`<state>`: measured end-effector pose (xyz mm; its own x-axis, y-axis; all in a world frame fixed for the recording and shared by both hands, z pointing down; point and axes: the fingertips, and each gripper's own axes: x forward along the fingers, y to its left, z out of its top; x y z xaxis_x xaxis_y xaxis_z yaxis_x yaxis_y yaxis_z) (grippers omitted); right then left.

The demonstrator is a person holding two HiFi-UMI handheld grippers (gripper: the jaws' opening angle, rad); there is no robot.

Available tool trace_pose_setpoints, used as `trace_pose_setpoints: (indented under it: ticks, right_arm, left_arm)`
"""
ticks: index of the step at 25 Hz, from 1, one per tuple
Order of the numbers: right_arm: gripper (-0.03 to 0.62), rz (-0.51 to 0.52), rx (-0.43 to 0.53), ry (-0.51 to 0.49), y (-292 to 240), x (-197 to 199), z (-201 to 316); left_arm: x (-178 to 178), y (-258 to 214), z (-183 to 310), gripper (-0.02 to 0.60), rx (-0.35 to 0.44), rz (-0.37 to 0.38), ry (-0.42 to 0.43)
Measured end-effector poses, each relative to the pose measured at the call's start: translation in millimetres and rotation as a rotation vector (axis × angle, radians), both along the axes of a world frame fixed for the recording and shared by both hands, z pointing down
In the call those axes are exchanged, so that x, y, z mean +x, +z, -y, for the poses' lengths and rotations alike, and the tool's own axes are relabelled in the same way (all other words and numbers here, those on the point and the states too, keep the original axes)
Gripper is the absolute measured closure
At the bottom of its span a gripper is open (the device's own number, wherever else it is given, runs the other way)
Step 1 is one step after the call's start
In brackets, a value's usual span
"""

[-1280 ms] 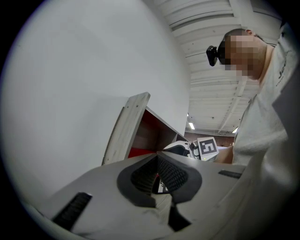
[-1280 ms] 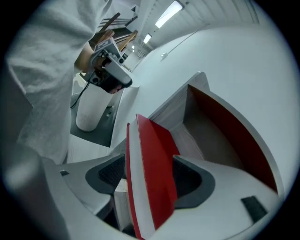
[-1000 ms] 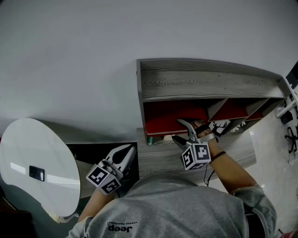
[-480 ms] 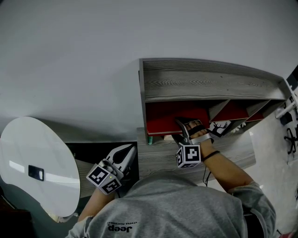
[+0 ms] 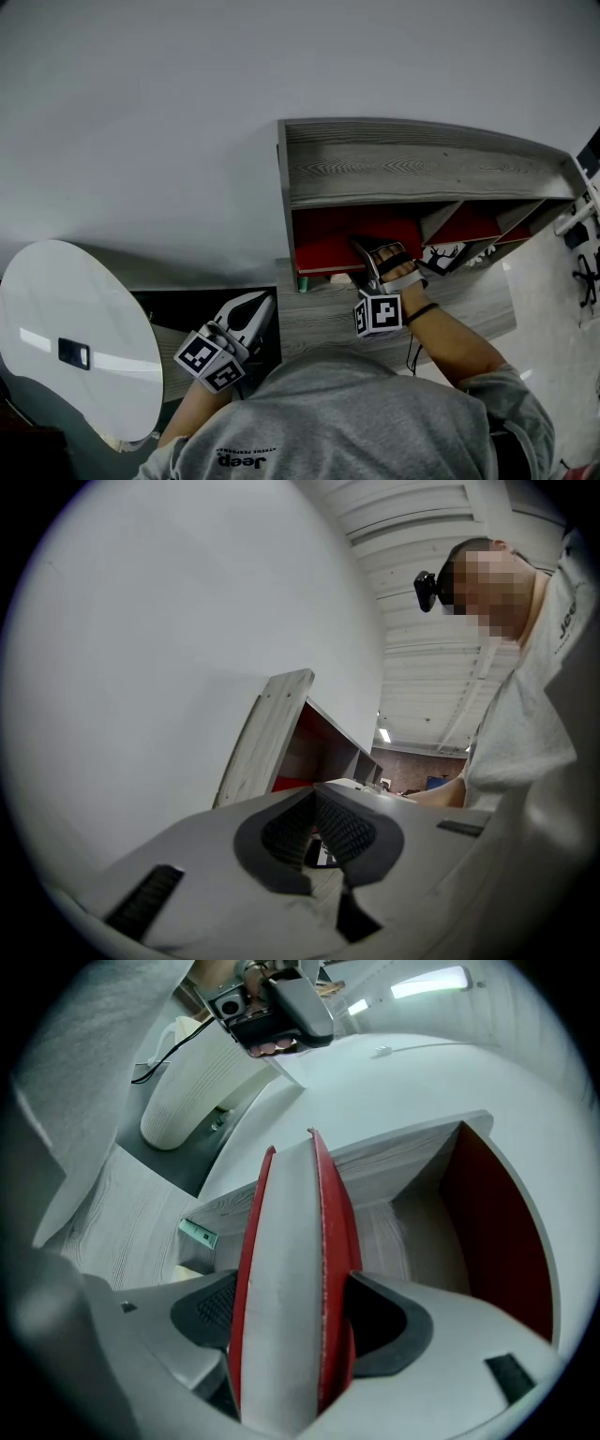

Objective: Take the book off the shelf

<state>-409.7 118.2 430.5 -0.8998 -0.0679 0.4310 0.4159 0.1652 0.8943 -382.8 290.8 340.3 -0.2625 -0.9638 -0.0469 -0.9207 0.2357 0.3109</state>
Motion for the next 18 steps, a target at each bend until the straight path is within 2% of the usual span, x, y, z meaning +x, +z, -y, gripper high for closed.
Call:
trace_pose_setpoints:
  ticks: [11,18]
  right_arm:
    - [0.279,-0.026,-0.086,-0.005,-20.0,17.4,-8.5]
    - [0.299,-0.012,-0.137,0.031,-40.7,37.5,-18.8]
  left_arm:
    - [1.4,-6.2,-5.6,0.560,0.021,0.009,0.041]
    - [8.3,-11.3,-13.0,0.560,0.036,0.018,0.101]
